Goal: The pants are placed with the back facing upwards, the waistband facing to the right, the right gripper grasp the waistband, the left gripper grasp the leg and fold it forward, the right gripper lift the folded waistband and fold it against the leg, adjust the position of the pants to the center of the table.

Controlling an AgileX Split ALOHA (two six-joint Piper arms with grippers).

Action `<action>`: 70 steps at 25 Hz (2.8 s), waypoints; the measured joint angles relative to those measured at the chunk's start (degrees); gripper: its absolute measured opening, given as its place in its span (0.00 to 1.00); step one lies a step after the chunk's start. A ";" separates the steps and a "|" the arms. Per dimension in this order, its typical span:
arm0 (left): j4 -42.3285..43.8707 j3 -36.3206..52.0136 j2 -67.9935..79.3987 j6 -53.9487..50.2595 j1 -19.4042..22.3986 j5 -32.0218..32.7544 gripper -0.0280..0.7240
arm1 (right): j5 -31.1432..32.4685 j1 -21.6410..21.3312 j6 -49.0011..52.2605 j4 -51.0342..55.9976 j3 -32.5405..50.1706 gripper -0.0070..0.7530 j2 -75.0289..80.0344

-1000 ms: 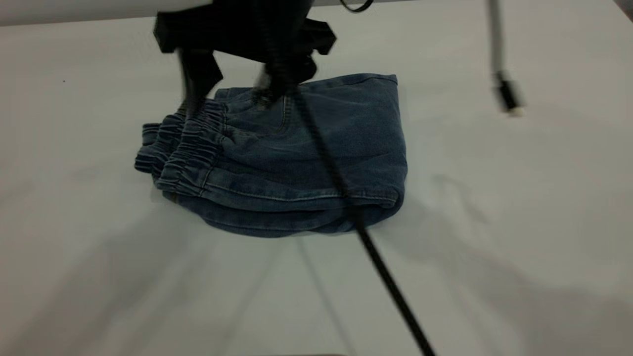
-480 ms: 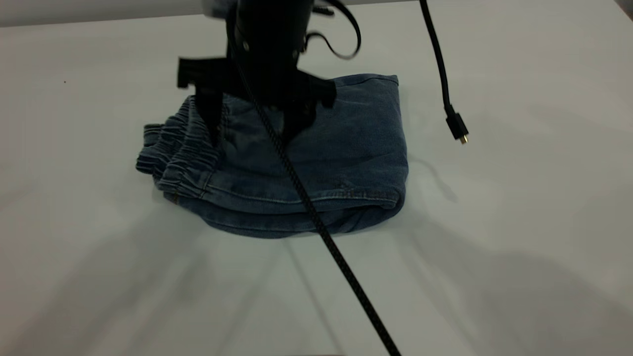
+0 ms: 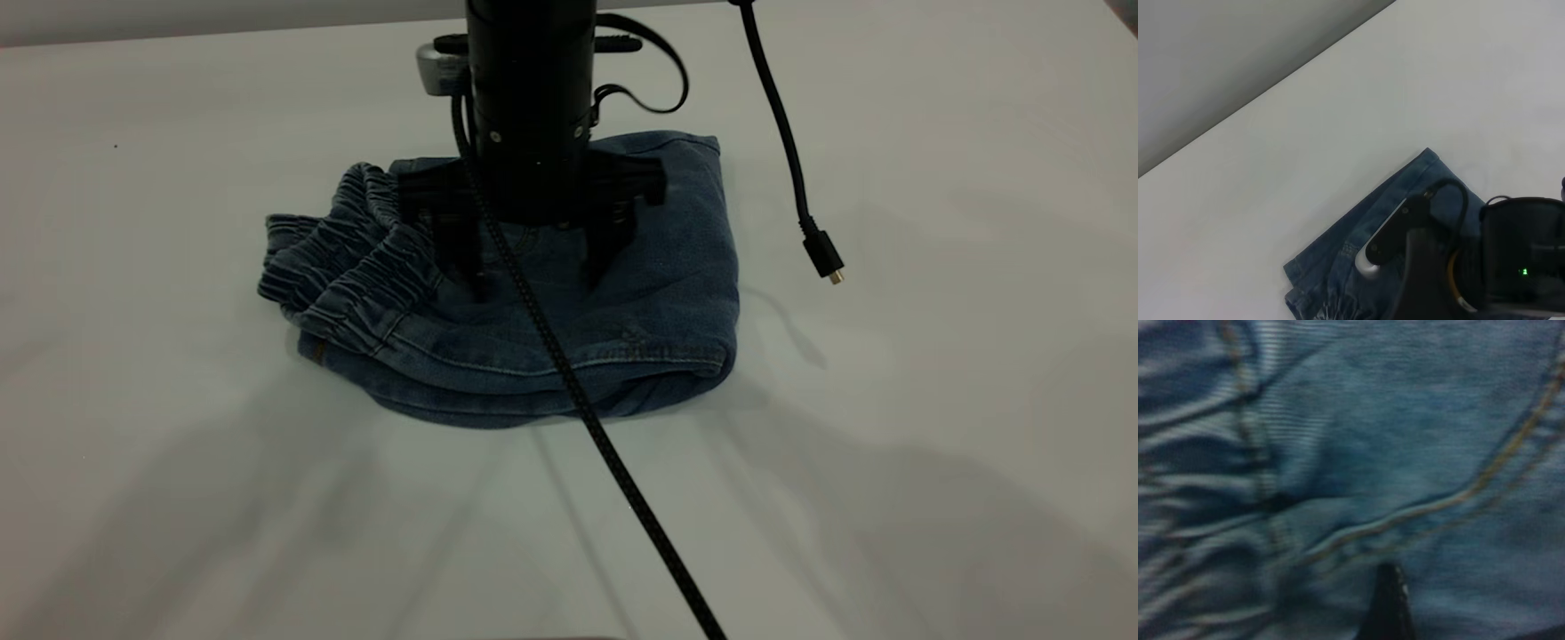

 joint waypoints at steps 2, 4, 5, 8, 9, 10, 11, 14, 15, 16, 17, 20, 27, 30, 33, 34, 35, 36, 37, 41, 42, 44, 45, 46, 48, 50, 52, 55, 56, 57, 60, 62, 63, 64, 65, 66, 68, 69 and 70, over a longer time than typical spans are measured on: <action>0.00 0.05 0.00 0.00 0.00 0.00 0.65 | 1.30 0.00 0.21 -2.38 0.00 0.69 0.00; 0.00 0.05 0.00 0.00 0.00 0.00 0.65 | 2.45 0.00 0.27 -4.59 0.00 0.68 0.00; 0.00 0.05 0.00 0.00 0.00 0.00 0.65 | 3.04 0.00 0.30 -5.52 0.00 0.68 0.00; 0.00 0.05 0.00 0.00 0.00 0.00 0.65 | 4.66 0.00 0.34 -9.01 0.00 0.68 0.00; 0.00 0.05 0.00 0.00 0.00 0.00 0.65 | 5.41 0.00 0.34 -10.21 -0.07 0.68 0.00; 0.00 0.05 0.00 0.00 0.00 0.00 0.65 | 6.28 0.00 0.52 -11.67 -0.07 0.68 0.00; 0.00 0.05 0.00 0.00 0.00 0.00 0.65 | 7.05 0.00 0.84 -13.11 -0.07 0.68 0.00; 0.00 0.05 0.00 0.00 0.00 0.00 0.65 | 9.18 0.00 1.70 -16.27 -0.07 0.68 0.00; 0.00 0.05 0.00 0.00 0.00 0.00 0.65 | 9.57 0.00 1.76 -17.06 -0.07 0.68 0.00; 0.00 0.05 0.00 0.00 0.00 0.00 0.65 | 9.89 0.00 1.82 -17.75 -0.07 0.68 0.00; 0.00 0.05 0.00 0.00 0.00 0.00 0.65 | 10.20 0.00 2.11 -18.08 -0.07 0.68 0.00; 0.00 0.05 0.18 0.00 0.00 0.00 0.65 | 10.04 0.00 2.68 -16.52 -0.07 0.68 0.00; 0.00 0.05 0.13 0.00 0.00 0.16 0.65 | 7.43 -0.05 -4.55 -6.21 -0.07 0.67 -1.65; 0.06 0.05 -1.84 0.05 0.00 0.74 0.65 | 7.47 -0.05 -7.10 -6.03 -0.07 0.66 -4.65; 0.06 0.05 -5.51 0.05 0.00 1.94 0.65 | 8.71 -0.05 -11.40 -7.05 -0.07 0.64 -9.25; 0.06 0.05 -6.74 0.05 0.00 2.31 0.65 | 9.91 -0.05 -12.99 -7.05 -0.07 0.64 -11.10; 0.10 0.05 -8.32 0.05 0.00 2.75 0.65 | 11.38 -0.05 -15.02 -7.06 -0.07 0.63 -12.67; 0.43 0.05 -9.95 0.05 0.00 3.24 0.65 | 12.66 -0.05 -16.92 -7.12 -0.07 0.63 -14.60; 1.03 0.05 -11.62 0.05 0.00 3.93 0.65 | 14.18 -0.05 -18.55 -7.12 -0.07 0.62 -16.60; 5.47 0.05 -17.09 -0.06 0.00 9.47 0.65 | 18.59 -0.05 -23.92 -5.96 -0.07 0.61 -24.68; 6.90 0.05 -18.29 -0.22 0.00 11.55 0.65 | 18.96 -0.05 -25.02 -5.54 -0.07 0.61 -26.58; 8.85 0.05 -20.28 -0.69 0.00 15.96 0.65 | 19.45 -0.05 -27.98 -5.24 -0.07 0.61 -31.18; 9.93 0.05 -20.97 -0.94 0.00 18.48 0.65 | 19.66 -0.05 -28.80 -5.11 0.04 0.61 -33.55; 10.54 0.05 -21.67 -1.23 0.00 21.02 0.65 | 19.93 -0.05 -29.58 -4.73 0.03 0.61 -35.54; 11.09 0.05 -22.53 -2.02 0.00 25.81 0.65 | 20.16 -0.05 -30.47 -4.15 0.11 0.61 -40.31; 11.47 0.12 -22.92 -2.52 0.00 29.12 0.65 | 20.54 -0.05 -30.84 -3.14 0.11 0.61 -44.60; 11.67 0.26 -23.09 -3.33 0.00 29.12 0.65 | 20.80 -0.05 -31.48 -1.91 0.25 0.61 -49.20; 11.67 2.42 -23.38 -5.47 0.00 29.12 0.65 | 20.84 -0.05 -33.07 -0.94 1.92 0.61 -56.33; 11.67 3.88 -23.78 -5.87 0.00 29.12 0.65 | 20.91 -0.05 -33.43 -0.69 3.24 0.61 -58.65; 11.67 5.29 -24.19 -6.15 0.00 29.12 0.65 | 20.98 -0.05 -33.74 -0.56 4.50 0.61 -61.52; 11.75 10.78 -25.91 -6.60 0.00 29.12 0.65 | 21.23 -0.05 -34.76 -0.57 9.98 0.61 -69.85; 11.99 14.13 -27.46 -7.30 0.00 29.12 0.65 | 21.37 -0.05 -35.53 -0.57 14.01 0.61 -75.64; 12.06 16.01 -28.17 -7.76 0.00 29.12 0.65 | 21.44 -0.05 -36.10 -0.57 16.49 0.61 -77.97; 12.11 17.63 -29.09 -8.02 0.00 29.12 0.65 | 21.44 -0.05 -36.10 -0.79 18.73 0.61 -80.72; 12.11 19.62 -30.11 -8.29 0.00 29.12 0.65 | 21.51 -0.05 -36.42 -1.13 21.66 0.61 -83.36; 12.11 21.71 -31.02 -8.35 0.00 29.12 0.65 | 21.51 -0.05 -36.46 -1.47 24.76 0.61 -85.87; 12.05 25.50 -33.44 -8.70 0.00 29.12 0.65 | 21.56 -0.05 -36.46 -1.91 30.95 0.61 -90.31; 11.84 27.48 -34.70 -8.79 0.00 29.12 0.65 | 21.56 -0.05 -36.46 -2.22 34.47 0.61 -92.62; 11.67 29.26 -35.74 -8.87 0.00 29.12 0.65 | 21.56 -0.05 -36.46 -2.22 38.10 0.61 -94.89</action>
